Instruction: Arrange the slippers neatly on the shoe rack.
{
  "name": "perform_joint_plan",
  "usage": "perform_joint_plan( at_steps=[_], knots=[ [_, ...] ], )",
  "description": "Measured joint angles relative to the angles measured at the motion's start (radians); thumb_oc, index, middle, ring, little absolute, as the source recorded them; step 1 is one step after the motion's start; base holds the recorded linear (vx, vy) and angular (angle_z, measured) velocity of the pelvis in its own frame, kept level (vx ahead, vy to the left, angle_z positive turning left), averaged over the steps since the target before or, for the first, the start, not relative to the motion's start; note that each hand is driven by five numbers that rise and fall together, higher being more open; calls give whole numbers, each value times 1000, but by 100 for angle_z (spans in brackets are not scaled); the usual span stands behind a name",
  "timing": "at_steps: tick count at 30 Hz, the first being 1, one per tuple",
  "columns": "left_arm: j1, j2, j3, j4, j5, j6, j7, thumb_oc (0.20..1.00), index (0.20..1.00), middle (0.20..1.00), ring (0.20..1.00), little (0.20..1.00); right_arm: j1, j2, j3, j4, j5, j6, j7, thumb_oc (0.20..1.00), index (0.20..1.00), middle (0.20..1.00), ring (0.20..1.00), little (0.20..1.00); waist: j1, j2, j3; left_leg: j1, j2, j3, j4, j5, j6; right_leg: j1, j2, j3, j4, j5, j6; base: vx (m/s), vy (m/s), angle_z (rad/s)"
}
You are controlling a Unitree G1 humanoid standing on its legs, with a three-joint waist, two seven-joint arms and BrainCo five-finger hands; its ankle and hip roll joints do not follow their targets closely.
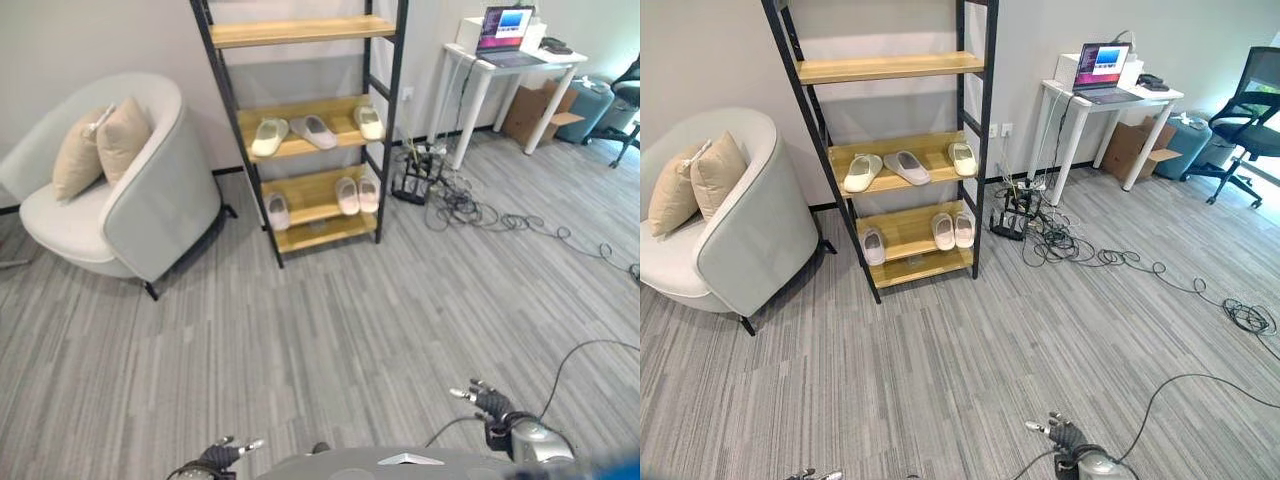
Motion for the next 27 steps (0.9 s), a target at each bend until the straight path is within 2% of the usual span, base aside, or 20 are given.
perform_joint_plan(
  at_steps=[7, 12, 14, 15, 17, 18, 19, 20, 21, 22, 23, 24, 25, 26, 27],
  knots=[
    [3, -9, -14, -24, 5, 1, 9, 1000, 1000, 1000, 1000, 1000, 90, 91, 38, -35, 31, 7, 10, 1000, 1000, 1000, 1000, 1000, -3, -10, -16, -7, 0, -14, 0, 5, -7, -3, 1, -11, 0, -1, -9, 21, -18, 7],
    [-12, -34, -94, -39, -2, -9, 36, 1000, 1000, 1000, 1000, 1000, 104, 92, 44, -30, 58, -10, 11, 1000, 1000, 1000, 1000, 1000, -21, -1, -7, -13, 0, -7, 5, 7, -10, -17, 0, -4, 8, 1, -10, -43, -33, -5],
    [-24, -47, -157, -53, 8, -16, 42, 1000, 1000, 1000, 1000, 1000, 83, 86, 47, -4, 58, -18, 10, 1000, 1000, 1000, 1000, 1000, -32, 4, 5, -55, 9, 9, 27, 6, -22, -71, 3, 2, 59, -13, -29, -44, -53, -17],
    [-48, -46, -163, -55, 18, -16, 41, 1000, 1000, 1000, 1000, 1000, 60, 84, 55, 4, 57, -27, 15, 1000, 1000, 1000, 1000, 1000, -30, -4, 37, -120, 15, 24, 118, -26, -59, -143, -9, 15, 148, -46, -37, 27, -78, -25],
    [-55, -48, -189, -50, 41, -16, 41, 1000, 1000, 1000, 1000, 1000, 38, 71, 47, 23, 58, -35, 16, 1000, 1000, 1000, 1000, 1000, -31, -8, 82, -150, 33, 38, 182, -56, -85, -174, 0, 20, 217, -67, -56, 37, -133, -31],
    [-58, -54, -186, -49, 43, -17, 41, 1000, 1000, 1000, 1000, 1000, 32, 56, 43, 49, 56, -42, 18, 1000, 1000, 1000, 1000, 1000, -28, -2, 107, -163, 44, 50, 219, -75, -129, -189, 1, 14, 261, -99, -64, 29, -91, -19],
    [-73, -47, -189, -53, 44, -27, 42, 1000, 1000, 1000, 1000, 1000, 11, 53, 38, 114, 56, -55, 21, 1000, 1000, 1000, 1000, 1000, -23, -18, 132, -215, 47, 37, 340, -80, -152, -209, -8, -3, 334, -136, -95, 347, -13, 24],
    [-128, -35, -200, -71, 48, -42, 43, 1000, 1000, 1000, 1000, 1000, -13, 52, 22, 218, 56, -46, 15, 1000, 1000, 1000, 1000, 1000, -26, -43, 182, -332, 48, -5, 545, -99, -160, -253, -38, -16, 412, -178, -112, 323, 34, 43],
    [-124, -35, -204, -81, 44, -41, 41, 1000, 1000, 1000, 1000, 1000, -11, 46, 4, 250, 56, -45, 9, 1000, 1000, 1000, 1000, 1000, -4, -27, 187, -387, 43, -28, 558, -107, -155, -274, -34, -12, 416, -194, -107, 471, 75, 37],
    [-136, -36, -200, -88, 36, -42, 40, 1000, 1000, 1000, 1000, 1000, -11, 39, -3, 288, 56, -48, 7, 1000, 1000, 1000, 1000, 1000, 0, -35, 183, -402, 35, -32, 525, -114, -152, -276, -30, -9, 387, -198, -91, 310, 86, -6],
    [-133, -56, -196, -72, 26, -49, 42, 1000, 1000, 1000, 1000, 1000, -18, 28, -1, 333, 55, -43, 3, 1000, 1000, 1000, 1000, 1000, 25, -2, 181, -402, 34, -34, 397, -100, -129, -239, -5, 5, 281, -187, -34, 445, 92, -52],
    [-120, -84, -174, -68, 21, -63, 31, 1000, 1000, 1000, 1000, 1000, -23, 3, -22, 391, 40, -33, 0, 1000, 1000, 1000, 1000, 1000, 80, 47, 195, -390, 92, -78, 189, -70, -142, -207, 36, -29, 412, -248, 1, 469, 112, -47],
    [-113, -57, -141, -75, 0, -68, 25, 1000, 1000, 1000, 1000, 1000, -21, 27, -28, 409, 37, -24, 2, 1000, 1000, 1000, 1000, 1000, 88, -31, 192, -390, 32, -66, 127, -62, -145, -134, -44, 15, 346, -306, -16, 479, 145, -22],
    [-125, -68, -128, -59, -8, -51, 33, 1000, 1000, 1000, 1000, 1000, -35, 16, -28, 399, 35, -23, 0, 1000, 1000, 1000, 1000, 1000, 76, 17, 222, -372, 65, -96, 85, -37, -123, -85, 8, -2, 313, -286, -26, 596, 287, 11],
    [-118, -67, -99, -10, -4, -51, 26, 1000, 1000, 1000, 1000, 1000, -36, 19, -29, 374, 12, -27, 4, 1000, 1000, 1000, 1000, 1000, 89, -16, 220, -375, 45, -101, 108, -41, -99, -71, -6, 6, 287, -280, -27, 426, 228, -21]
  ],
)
